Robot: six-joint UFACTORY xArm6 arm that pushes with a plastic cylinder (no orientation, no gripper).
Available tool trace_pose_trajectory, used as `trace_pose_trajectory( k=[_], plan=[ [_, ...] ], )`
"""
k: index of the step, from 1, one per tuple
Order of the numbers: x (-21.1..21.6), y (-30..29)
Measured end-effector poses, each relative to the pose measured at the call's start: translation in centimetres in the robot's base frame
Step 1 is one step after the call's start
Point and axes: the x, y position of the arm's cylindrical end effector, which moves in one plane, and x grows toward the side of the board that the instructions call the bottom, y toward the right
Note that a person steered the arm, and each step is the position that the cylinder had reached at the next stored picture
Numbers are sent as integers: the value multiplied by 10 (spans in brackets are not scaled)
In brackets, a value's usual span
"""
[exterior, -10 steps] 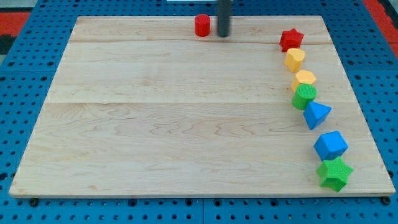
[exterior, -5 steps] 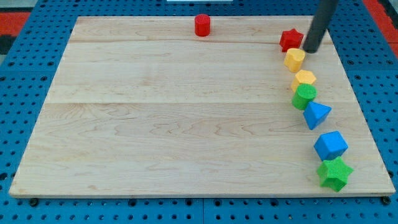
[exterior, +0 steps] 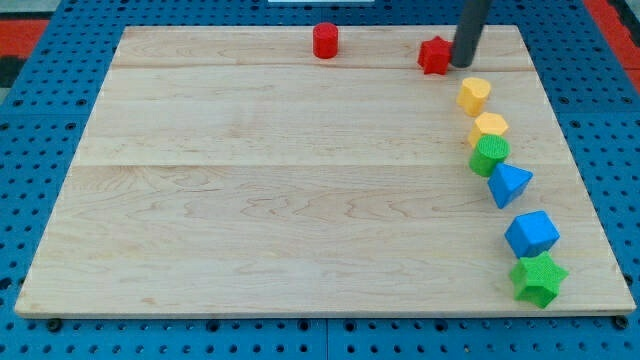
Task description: Push the red star into the red circle
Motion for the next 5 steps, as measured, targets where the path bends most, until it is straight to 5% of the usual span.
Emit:
trace_pose_trajectory(
  k=[3,5],
  plan=[
    [-31,-110],
    [-59,-90]
  ],
)
